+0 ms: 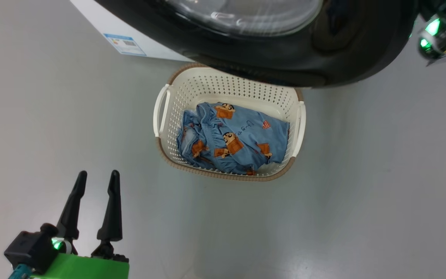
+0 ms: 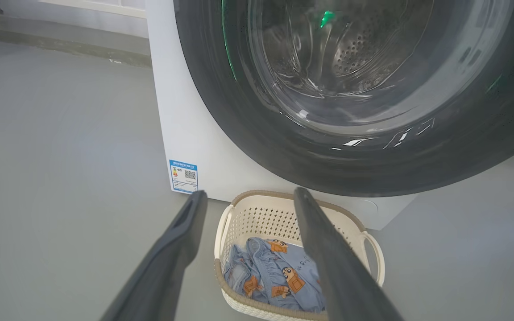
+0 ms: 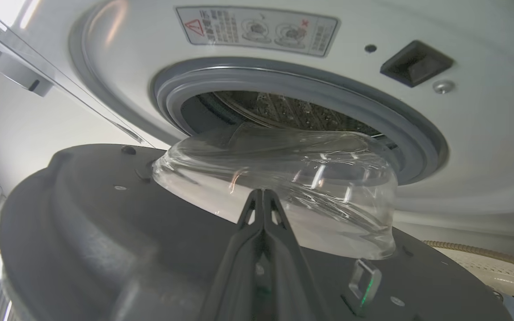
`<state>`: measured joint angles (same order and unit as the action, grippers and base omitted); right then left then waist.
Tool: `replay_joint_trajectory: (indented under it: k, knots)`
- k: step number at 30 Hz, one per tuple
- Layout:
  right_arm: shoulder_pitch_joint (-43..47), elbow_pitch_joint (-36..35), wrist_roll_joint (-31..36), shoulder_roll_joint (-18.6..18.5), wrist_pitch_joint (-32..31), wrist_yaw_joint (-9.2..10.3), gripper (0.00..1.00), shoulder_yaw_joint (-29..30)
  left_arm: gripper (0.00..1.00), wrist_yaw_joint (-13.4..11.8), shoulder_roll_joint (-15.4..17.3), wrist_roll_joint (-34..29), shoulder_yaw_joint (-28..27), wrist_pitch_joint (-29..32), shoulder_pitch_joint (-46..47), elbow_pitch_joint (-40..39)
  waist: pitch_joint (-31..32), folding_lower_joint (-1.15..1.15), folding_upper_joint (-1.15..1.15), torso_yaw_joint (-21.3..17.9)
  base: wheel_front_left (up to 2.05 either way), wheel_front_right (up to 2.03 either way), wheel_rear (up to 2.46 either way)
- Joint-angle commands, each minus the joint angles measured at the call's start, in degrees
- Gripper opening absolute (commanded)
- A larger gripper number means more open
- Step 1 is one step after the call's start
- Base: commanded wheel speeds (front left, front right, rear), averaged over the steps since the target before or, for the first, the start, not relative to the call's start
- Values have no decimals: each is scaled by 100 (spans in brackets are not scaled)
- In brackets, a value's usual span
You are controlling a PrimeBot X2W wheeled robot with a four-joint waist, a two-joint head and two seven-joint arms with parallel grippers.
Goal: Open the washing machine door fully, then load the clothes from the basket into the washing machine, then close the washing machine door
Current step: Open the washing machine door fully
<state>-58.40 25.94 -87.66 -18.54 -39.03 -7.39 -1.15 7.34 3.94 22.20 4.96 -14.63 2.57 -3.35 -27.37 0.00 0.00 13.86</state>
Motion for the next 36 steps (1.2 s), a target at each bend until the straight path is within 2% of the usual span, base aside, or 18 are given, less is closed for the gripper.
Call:
replay_joint_trajectory:
  k: [1, 24, 36]
  knots:
    - [146, -196, -43, 167, -77, -10, 0, -140, 100, 14, 80, 18, -223, -37, 76, -98, 82, 0, 0, -80, 0, 0, 0]
    - [1345, -681, -215, 914, -380, -10, 0, -825, 100, 14, 78, -96, -318, -37, -158, 18, 1172, 0, 0, -620, 0, 0, 0]
    - [1967, -844, -149, 1149, -392, -10, 0, -1157, 100, 14, 65, -112, -206, -37, -298, 83, 1521, 0, 0, -622, 0, 0, 0]
